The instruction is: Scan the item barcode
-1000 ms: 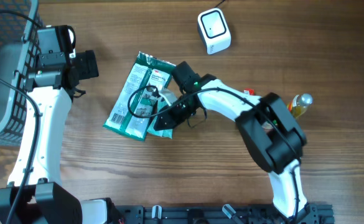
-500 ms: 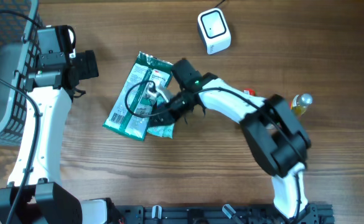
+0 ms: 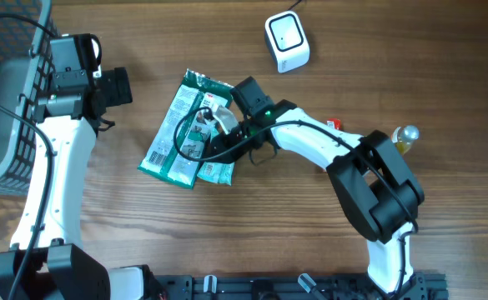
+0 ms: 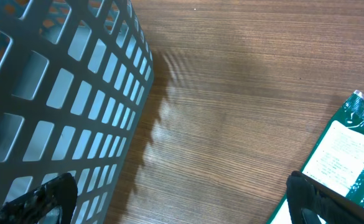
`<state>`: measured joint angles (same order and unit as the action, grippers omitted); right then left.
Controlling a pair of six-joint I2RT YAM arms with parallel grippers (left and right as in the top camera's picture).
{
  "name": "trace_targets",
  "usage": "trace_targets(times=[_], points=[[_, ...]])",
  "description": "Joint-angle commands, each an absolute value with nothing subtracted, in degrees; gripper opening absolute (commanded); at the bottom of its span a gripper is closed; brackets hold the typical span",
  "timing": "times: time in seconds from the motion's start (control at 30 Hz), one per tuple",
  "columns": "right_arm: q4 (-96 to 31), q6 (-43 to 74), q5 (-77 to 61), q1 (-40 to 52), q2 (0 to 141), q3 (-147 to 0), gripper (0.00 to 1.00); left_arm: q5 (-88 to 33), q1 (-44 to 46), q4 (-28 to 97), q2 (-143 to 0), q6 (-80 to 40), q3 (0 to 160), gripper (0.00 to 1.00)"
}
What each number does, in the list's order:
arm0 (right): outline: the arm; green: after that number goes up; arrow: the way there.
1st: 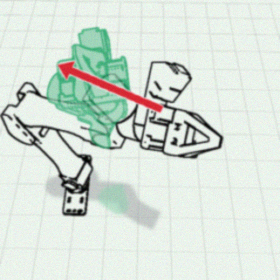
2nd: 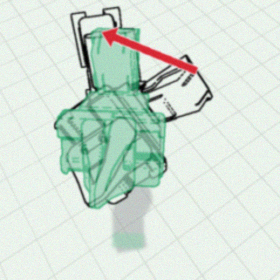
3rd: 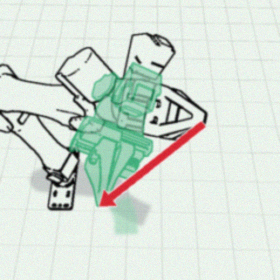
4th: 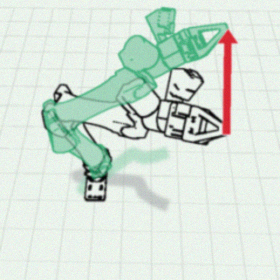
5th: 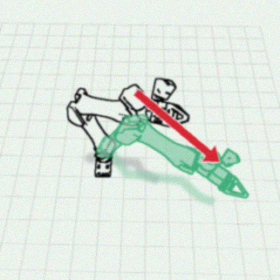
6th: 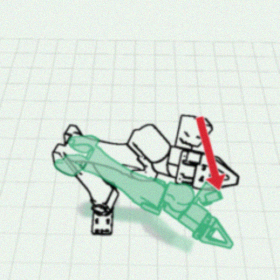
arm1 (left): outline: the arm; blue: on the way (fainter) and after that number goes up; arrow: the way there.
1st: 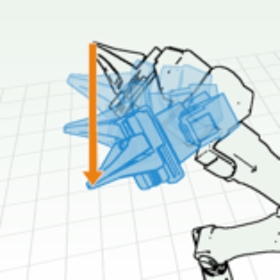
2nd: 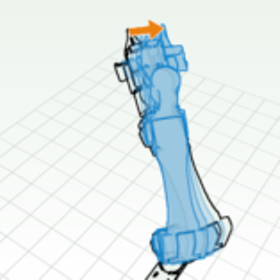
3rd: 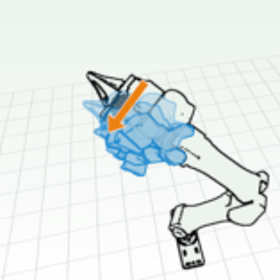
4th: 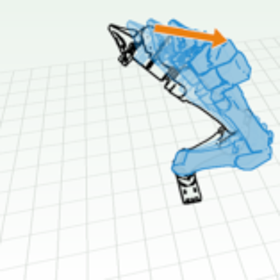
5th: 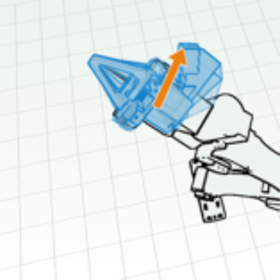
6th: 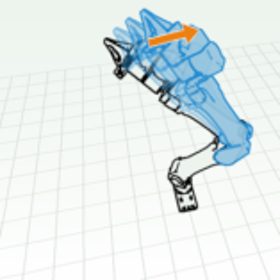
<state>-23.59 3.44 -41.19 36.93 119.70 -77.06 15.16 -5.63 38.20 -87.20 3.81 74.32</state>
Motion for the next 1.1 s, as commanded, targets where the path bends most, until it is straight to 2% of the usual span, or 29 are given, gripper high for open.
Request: trace_targets(times=[0.0,0.23,0.3,1.07], points=[[-23.11,4.71,-36.01,36.88,120.81,-76.38,0.21,15.27,-5.65,38.04,-87.11,4.25,74.46,1.0],[-23.05,4.71,-36.01,36.88,120.81,-76.38,0.22,15.27,-5.65,38.04,-87.11,4.25,74.46,1.0],[-23.18,4.71,-36.01,36.88,120.81,-76.38,0.27,15.27,-5.65,38.04,-87.11,4.25,74.46,1.0],[-22.46,6.22,-36.05,36.86,120.79,-76.4,0.28,15.27,-5.63,38.04,-87.11,4.25,74.46,1.0]])
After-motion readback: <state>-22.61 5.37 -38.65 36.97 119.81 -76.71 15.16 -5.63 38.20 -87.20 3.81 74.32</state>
